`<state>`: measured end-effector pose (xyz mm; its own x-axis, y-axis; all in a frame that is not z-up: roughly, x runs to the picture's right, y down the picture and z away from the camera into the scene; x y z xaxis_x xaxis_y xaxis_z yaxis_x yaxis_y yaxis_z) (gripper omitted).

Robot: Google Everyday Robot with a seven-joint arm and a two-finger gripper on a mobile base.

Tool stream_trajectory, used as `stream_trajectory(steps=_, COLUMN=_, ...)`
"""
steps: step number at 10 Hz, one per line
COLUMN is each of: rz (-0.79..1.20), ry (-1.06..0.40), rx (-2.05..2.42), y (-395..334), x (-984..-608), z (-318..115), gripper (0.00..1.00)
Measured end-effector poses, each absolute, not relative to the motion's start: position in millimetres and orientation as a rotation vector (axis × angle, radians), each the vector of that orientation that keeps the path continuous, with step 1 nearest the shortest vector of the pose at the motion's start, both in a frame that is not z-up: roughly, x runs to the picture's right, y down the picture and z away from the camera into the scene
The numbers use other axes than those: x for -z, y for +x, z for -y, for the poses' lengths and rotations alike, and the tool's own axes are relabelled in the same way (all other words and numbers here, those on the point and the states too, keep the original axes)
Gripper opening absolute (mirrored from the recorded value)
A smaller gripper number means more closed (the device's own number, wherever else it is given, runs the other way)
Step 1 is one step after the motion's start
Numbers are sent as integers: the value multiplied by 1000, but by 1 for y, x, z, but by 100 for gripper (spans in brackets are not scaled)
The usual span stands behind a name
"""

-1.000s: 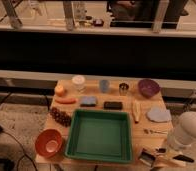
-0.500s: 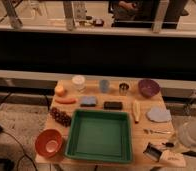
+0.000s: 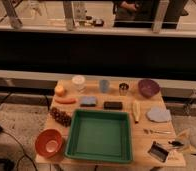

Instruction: Place brush in table surface

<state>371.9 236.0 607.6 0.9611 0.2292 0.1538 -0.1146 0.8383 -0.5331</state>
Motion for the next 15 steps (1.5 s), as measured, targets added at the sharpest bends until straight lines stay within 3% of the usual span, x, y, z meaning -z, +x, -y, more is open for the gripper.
stream_trajectory(steps=5, rz=223, ry=-538, rx=-153, y=362, x=-623, z=-249, gripper=0)
stream_trajectory(steps=15, rz=166, ry=-619, rx=-105, y=351, x=-707, z=-262, gripper=0)
